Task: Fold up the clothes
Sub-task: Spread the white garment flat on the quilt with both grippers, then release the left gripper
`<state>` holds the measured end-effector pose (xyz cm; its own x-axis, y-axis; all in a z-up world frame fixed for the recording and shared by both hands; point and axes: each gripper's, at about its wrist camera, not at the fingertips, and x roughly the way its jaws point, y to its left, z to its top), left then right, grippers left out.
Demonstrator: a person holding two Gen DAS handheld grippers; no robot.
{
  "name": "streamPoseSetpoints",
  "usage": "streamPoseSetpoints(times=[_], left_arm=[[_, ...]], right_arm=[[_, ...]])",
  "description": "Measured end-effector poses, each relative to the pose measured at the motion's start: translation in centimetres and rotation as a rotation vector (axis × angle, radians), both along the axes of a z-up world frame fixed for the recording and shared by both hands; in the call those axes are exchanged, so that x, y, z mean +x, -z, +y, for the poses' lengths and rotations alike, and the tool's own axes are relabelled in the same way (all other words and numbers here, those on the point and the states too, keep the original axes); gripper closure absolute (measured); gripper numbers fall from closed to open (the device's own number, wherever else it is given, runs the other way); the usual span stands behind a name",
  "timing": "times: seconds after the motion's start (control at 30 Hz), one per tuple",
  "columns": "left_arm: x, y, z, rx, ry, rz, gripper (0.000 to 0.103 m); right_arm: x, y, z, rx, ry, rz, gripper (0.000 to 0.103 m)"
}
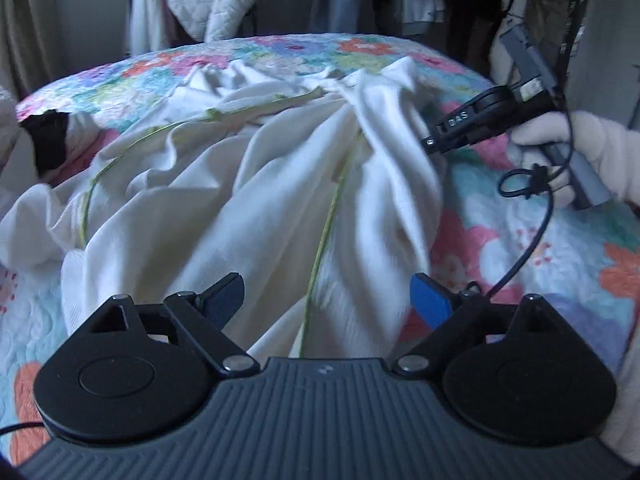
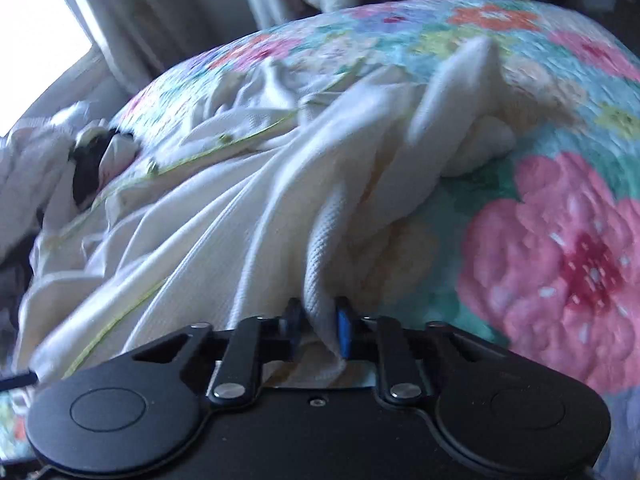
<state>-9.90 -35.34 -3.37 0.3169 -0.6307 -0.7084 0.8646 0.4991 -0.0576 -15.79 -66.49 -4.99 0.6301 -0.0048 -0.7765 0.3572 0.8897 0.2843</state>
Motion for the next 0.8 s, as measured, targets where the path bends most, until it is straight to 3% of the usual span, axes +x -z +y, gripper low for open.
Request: streamPoseSetpoints(times=[0.1, 0.27, 0.43, 0.8], left_arm=[[0.6, 1.4, -0.2, 0.024, -0.044, 0.025, 0.012], [1.6, 1.9, -0.8, 0.001, -0.074, 0.056, 0.012], [1.2, 1.7, -2.0, 0.091, -0.062, -0.024, 0.012], [3.3, 1.1, -1.3, 0.037, -0.082, 0.044, 0.012]], right_arm=[[0.1, -0.9, 0.7, -0.051, -0.016, 0.004, 0.093], [-1.0, -3.2, 0.8, -0.082, 0.000, 0.011, 0.095], [-2.6, -5.3, 1.0, -0.139, -0.014, 0.040, 0.097], [-3.9, -4.8, 0.6, -0.082, 0.087, 0.043, 0.098]])
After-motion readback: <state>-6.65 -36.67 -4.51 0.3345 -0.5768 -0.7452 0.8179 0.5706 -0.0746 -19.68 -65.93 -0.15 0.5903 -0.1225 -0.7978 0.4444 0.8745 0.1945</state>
